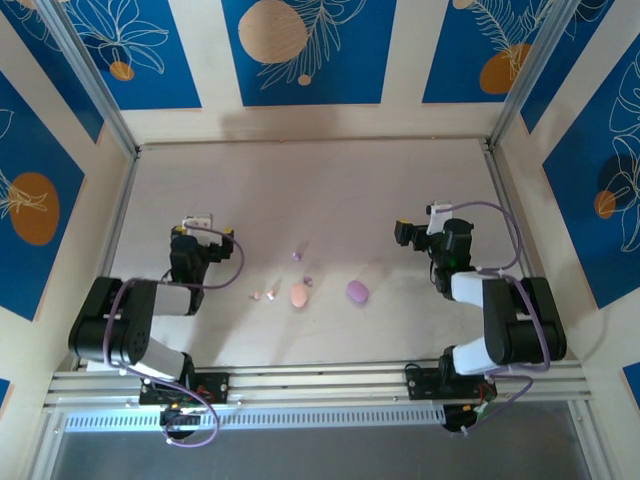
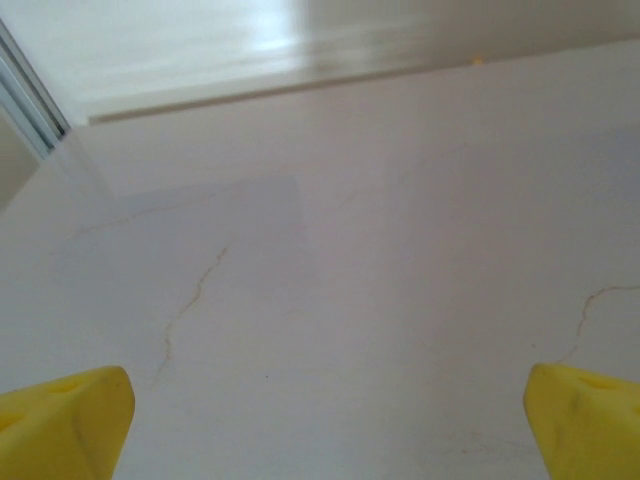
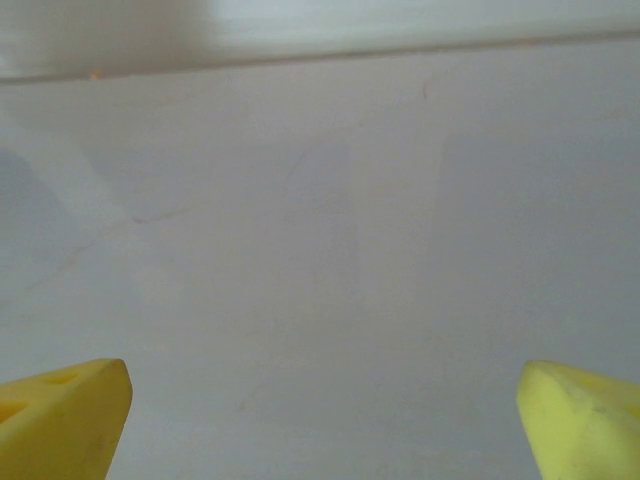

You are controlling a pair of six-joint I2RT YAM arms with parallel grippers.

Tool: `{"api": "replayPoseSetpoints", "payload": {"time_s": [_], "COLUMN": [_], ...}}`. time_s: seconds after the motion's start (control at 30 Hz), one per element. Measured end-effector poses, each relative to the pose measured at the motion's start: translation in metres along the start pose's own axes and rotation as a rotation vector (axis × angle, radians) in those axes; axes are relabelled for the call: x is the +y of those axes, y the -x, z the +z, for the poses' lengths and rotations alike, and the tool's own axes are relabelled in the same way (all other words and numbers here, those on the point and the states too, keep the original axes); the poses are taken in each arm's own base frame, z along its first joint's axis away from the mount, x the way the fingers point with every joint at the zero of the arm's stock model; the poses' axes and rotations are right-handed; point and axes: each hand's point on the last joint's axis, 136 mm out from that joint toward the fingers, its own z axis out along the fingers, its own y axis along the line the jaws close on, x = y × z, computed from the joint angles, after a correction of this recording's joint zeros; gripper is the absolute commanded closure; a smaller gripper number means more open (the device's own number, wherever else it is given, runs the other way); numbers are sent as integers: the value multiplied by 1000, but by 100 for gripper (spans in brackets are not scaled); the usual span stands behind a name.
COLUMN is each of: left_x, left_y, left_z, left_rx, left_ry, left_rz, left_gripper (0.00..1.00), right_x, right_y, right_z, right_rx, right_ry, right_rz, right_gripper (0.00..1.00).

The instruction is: Insert the wireless bluetooth earbuds into the charging case

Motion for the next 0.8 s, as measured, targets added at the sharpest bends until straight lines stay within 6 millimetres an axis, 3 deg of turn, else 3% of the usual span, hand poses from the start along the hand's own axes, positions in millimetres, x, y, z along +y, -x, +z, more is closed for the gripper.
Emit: {"api": "replayPoseSetpoints", "payload": {"time_s": [0.13, 0.33, 0.47, 0.63, 0.8], "left_x": [6, 13, 12, -6, -26], "left_y": [30, 101, 142, 152, 129], "left_z": [-23, -58, -93, -120, -138], "left_rx": [-81, -194, -257, -182, 17], "left_ry": [18, 13, -53, -204, -302], "left_rz": [-10, -86, -233, -431, -544], "left_gripper": [0, 0, 0, 0, 0], "right_x": [11, 32, 50, 63, 60], "right_y": [35, 106, 145, 145, 120], "right_z": [-27, -77, -120, -160, -165], "right_rx": [-81, -184, -230, -155, 15], "right_ry": [2, 49, 107, 160, 160], "right_rz": [-14, 73, 144, 243, 365], "right_gripper": [1, 1, 1, 1, 1]}}
